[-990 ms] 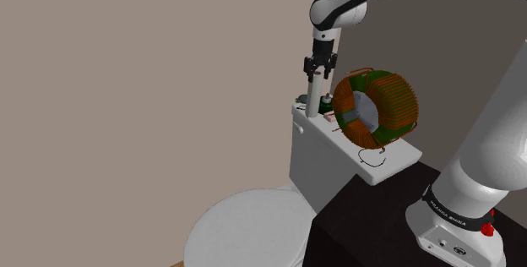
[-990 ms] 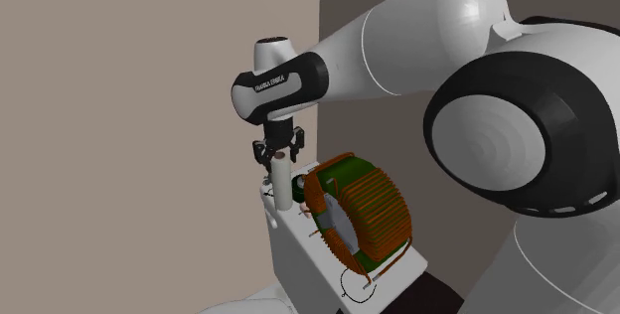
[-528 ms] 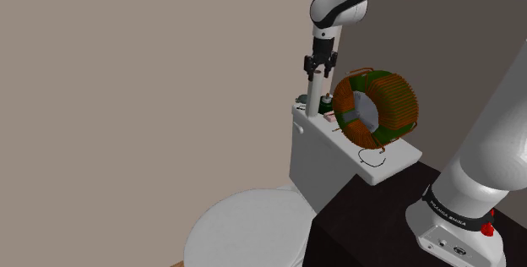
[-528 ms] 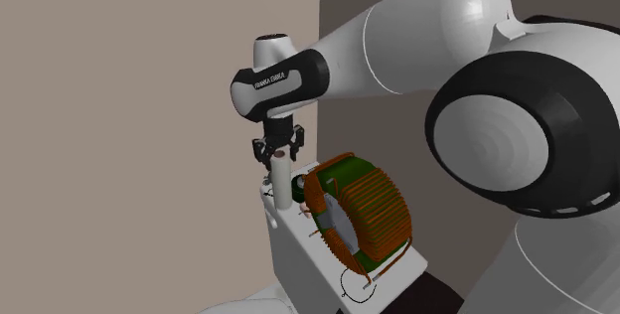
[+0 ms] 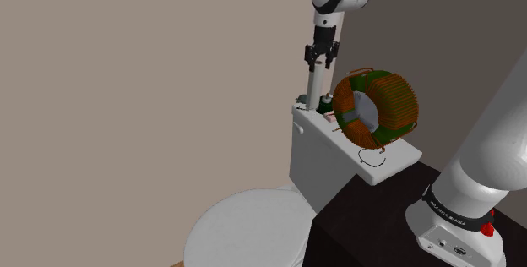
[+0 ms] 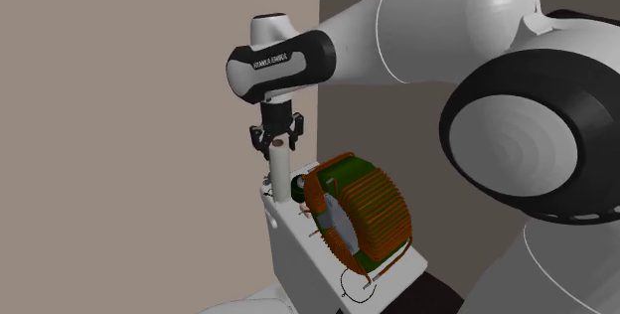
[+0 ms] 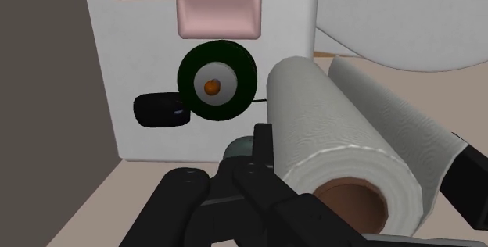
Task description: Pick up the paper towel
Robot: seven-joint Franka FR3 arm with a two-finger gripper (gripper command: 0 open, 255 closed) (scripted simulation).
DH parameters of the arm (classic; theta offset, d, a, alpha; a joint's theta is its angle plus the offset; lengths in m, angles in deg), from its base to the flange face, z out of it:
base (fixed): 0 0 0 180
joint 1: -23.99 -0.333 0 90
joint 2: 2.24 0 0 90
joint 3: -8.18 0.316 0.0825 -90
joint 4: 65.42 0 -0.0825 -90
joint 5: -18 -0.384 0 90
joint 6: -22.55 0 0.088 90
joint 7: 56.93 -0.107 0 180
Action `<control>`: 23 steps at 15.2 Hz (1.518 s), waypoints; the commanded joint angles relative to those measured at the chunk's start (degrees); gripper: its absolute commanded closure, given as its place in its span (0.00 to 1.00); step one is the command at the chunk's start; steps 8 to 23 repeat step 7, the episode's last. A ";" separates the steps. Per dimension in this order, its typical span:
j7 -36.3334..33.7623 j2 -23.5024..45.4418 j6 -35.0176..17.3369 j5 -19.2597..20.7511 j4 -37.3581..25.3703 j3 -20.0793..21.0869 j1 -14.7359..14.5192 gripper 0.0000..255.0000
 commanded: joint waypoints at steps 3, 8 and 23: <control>-0.11 -0.68 3.00 0.15 -2.32 -0.02 0.01 1.00; -0.18 -0.97 4.61 0.22 -3.63 -0.01 0.00 1.00; -0.18 -0.97 4.61 0.22 -3.63 -0.01 0.00 1.00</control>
